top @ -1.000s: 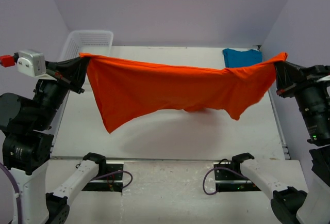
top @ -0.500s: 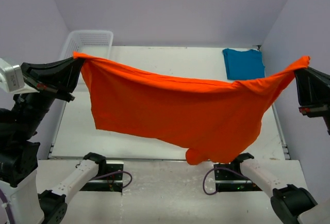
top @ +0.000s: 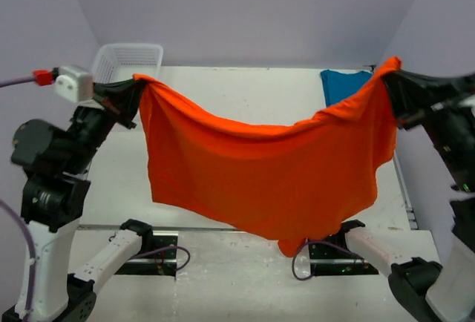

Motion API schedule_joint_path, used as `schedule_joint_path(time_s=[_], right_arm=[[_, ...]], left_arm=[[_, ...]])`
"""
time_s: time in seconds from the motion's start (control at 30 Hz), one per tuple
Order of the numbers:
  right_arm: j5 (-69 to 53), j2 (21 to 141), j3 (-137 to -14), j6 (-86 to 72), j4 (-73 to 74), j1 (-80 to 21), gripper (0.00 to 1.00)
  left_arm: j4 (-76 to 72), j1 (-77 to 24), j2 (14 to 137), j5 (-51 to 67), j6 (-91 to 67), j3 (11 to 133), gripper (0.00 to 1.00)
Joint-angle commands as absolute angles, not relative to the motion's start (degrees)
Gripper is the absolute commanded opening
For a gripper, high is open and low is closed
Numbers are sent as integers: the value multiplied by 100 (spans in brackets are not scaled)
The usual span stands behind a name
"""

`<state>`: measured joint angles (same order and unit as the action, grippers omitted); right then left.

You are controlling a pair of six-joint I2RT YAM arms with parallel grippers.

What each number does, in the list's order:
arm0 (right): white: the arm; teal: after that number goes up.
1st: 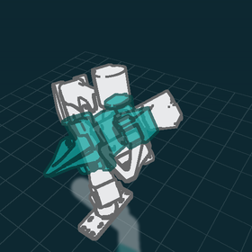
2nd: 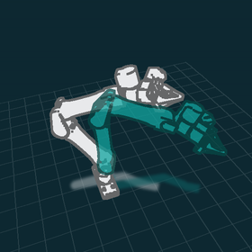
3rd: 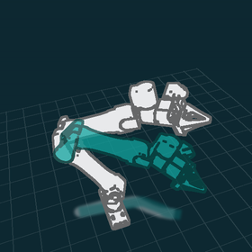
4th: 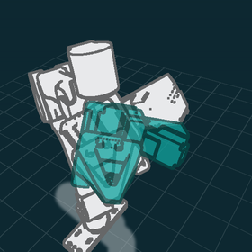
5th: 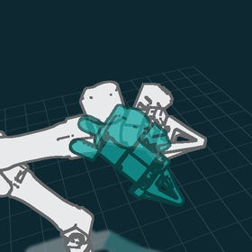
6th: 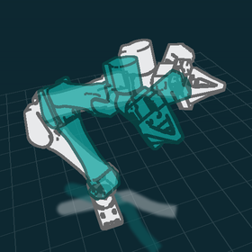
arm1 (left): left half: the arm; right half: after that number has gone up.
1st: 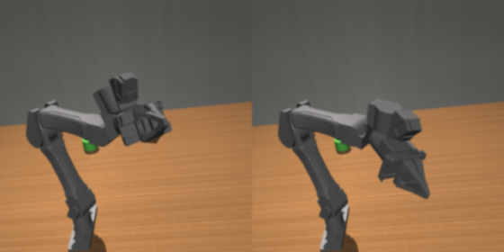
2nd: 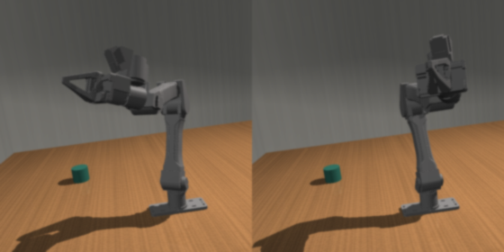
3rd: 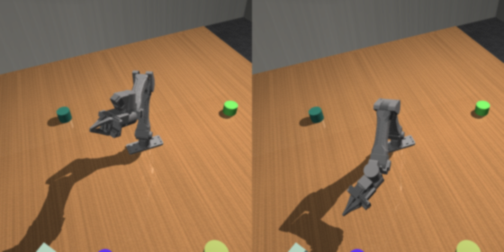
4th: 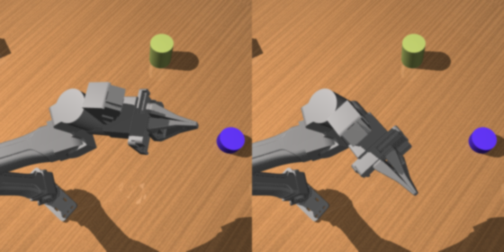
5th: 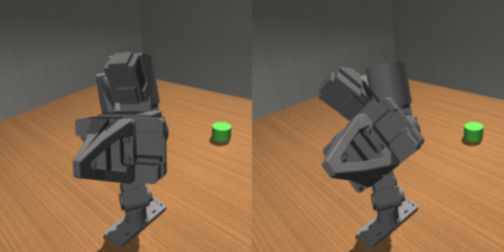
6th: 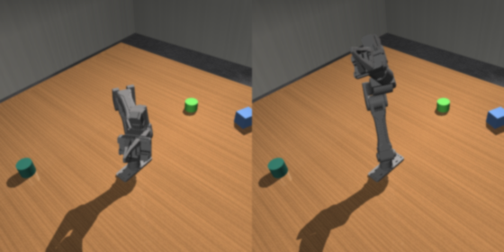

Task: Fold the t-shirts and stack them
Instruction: Flatten out the tshirt

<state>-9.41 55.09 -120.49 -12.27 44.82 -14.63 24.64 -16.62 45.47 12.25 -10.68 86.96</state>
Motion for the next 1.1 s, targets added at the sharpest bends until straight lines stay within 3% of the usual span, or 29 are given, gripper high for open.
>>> schedule_joint_path(time_s=[0.0, 0.3, 0.53, 0.73, 1.07], right_arm=[[-783, 6528, -11619, -1011, 4149, -1468, 0], [-1309, 9251, -12181, -475, 4192, -1266, 0], [-1424, 10965, -12821, -281, 4508, -1125, 0], [-1450, 12056, -13612, -229, 4648, -985, 0], [-1248, 12192, -13553, -299, 4482, -923, 0]], left_arm=[[2005, -1679, 5009, 397, -826, 7825, 0], [388, -969, 6942, 26, -790, 6680, 0], [-420, -501, 8479, -88, -686, 6566, 0], [-659, -369, 9604, 298, -651, 7153, 0], [-887, -316, 9889, 395, -817, 7138, 0]])
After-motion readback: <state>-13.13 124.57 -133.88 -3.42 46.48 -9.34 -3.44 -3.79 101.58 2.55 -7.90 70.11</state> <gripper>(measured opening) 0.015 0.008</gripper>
